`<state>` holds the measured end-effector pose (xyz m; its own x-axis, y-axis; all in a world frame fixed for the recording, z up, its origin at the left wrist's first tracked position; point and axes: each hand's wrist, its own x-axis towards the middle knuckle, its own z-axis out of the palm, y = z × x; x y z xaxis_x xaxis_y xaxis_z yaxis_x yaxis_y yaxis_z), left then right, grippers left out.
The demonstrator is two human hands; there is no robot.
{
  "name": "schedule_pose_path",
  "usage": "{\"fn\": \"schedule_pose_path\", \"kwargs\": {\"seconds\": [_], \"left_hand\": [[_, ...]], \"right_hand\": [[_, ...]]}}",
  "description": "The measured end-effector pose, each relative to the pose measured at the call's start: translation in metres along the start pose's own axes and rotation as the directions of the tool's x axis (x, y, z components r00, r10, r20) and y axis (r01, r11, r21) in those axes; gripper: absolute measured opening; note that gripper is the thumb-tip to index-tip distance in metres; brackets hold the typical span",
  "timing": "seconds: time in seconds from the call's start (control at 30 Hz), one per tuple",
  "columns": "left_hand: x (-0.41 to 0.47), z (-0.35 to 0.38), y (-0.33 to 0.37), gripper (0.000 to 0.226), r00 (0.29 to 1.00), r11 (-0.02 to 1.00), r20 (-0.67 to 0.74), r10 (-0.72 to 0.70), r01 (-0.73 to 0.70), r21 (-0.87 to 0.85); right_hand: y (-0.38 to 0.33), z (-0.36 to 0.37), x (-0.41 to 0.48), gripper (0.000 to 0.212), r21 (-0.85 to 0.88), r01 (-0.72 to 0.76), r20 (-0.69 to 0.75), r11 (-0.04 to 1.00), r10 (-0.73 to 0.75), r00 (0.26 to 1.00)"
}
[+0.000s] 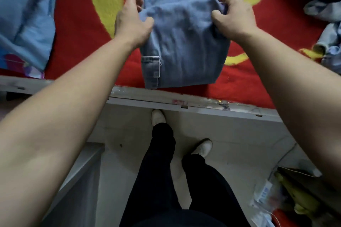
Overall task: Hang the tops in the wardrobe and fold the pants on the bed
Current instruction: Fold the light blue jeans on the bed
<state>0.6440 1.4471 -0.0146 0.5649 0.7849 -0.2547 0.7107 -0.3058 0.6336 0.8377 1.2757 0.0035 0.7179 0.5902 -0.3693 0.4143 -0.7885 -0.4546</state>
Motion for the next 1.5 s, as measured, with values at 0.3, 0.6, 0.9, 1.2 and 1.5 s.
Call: {"fn": "schedule_pose_path", "kwargs": {"seconds": [0.3, 0.6, 0.9, 1.2, 1.5], "left_hand": [[-0.033, 0.069, -0.063, 0.058, 0.879, 0.862, 0.475, 0.050, -0.278, 0.424], [-0.015, 0.099, -0.082, 0.060, 0.860, 0.831, 0.510, 0.021, -0.298, 0.469], [-0.048, 0.107, -0.086, 0.057, 0.932, 0.791, 0.345, 0.113, -0.294, 0.537], [-0.094, 0.114, -0.075, 0.089, 0.900, 0.693, 0.366, 0.236, -0.420, 0.586], [-0.075, 0.119, -0.071, 0.084, 0.857, 0.477, 0.491, 0.158, -0.502, 0.722]], "right_hand": [[0.031, 0.089, -0.019, 0.080, -0.447, 0.302, 0.392, 0.842, -0.119, 0.912], [0.049, 0.132, -0.009, 0.150, -0.480, 0.237, 0.537, 0.845, 0.069, 0.841], [0.066, 0.138, -0.037, 0.142, -0.466, 0.306, 0.419, 0.830, -0.097, 0.903], [0.082, 0.150, -0.086, 0.084, -0.508, 0.368, 0.266, 0.778, -0.265, 0.927], [0.080, 0.148, -0.058, 0.075, -0.464, 0.386, 0.294, 0.797, -0.273, 0.916]]}}
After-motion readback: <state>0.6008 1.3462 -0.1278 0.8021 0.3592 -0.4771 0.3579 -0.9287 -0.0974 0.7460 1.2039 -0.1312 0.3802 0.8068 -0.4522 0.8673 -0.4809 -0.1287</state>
